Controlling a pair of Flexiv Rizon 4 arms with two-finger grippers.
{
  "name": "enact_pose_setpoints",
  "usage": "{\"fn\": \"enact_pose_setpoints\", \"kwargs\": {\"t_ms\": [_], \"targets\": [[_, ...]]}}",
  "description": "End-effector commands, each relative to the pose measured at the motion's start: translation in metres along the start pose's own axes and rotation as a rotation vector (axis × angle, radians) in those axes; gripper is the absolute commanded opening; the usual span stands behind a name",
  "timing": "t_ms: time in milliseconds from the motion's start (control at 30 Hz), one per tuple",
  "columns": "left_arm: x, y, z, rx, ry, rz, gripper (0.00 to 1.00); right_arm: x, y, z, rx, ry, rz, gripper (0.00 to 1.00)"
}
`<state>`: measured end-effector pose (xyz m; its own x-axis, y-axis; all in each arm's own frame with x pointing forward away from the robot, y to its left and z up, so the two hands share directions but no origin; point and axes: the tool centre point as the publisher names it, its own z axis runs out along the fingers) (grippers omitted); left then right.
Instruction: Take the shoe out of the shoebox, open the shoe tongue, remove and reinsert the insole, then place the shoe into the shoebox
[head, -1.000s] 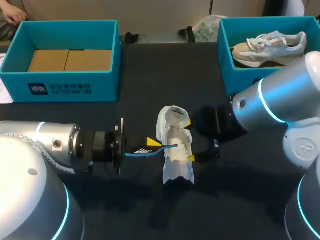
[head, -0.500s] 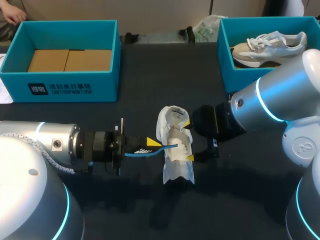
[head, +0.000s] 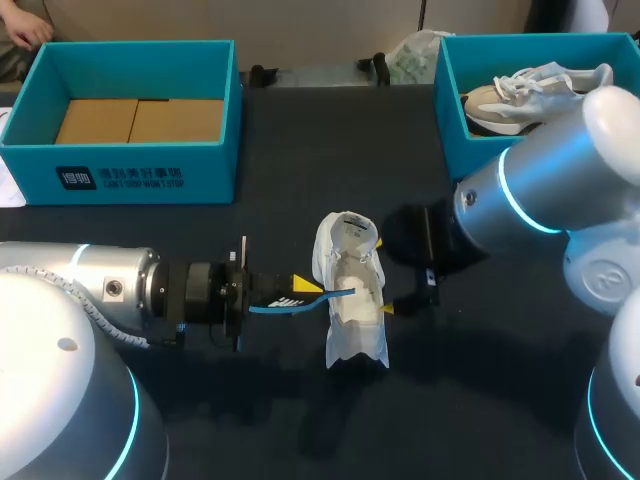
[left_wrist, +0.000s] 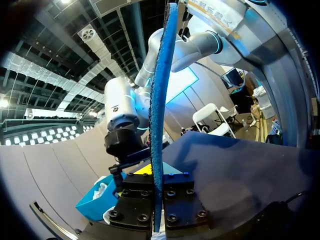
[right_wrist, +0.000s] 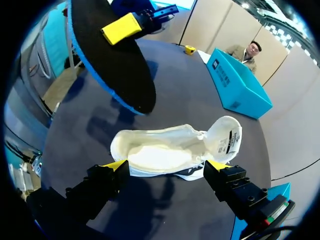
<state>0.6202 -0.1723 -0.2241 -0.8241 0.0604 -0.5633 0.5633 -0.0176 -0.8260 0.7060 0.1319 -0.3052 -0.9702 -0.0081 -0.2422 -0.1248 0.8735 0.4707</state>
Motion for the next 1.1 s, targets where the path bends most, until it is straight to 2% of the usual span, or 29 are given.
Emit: {"fn": "enact_pose_setpoints", "kwargs": {"t_ms": [33,267,400,767,1100], "targets": [[0.001,0.000,0.001,-0.001,-0.003,0.000,0.00,-0.007,-0.003,0.009,-0.006,0.019,-0.001,1.00],[0.000,-0.006,0.001,-0.037,-0.003,0.026,0.00,0.000,-0.011,0.018,-0.022,0.013,0.021,1.00],[-0.003,-0.009,0.005,-0.021,-0.022,0.034,0.00,0.000,-0.011,0.018,-0.022,0.013,0.021,1.00],[-0.014,0.013,0.033,-0.021,-0.011,0.049,0.00,0.000,-0.011,0.018,-0.022,0.013,0.021,1.00],[-0.005,0.036,0.039,-0.060,0.008,0.050,0.00,0.000,-0.011,0.018,-0.022,0.013,0.021,1.00]]}}
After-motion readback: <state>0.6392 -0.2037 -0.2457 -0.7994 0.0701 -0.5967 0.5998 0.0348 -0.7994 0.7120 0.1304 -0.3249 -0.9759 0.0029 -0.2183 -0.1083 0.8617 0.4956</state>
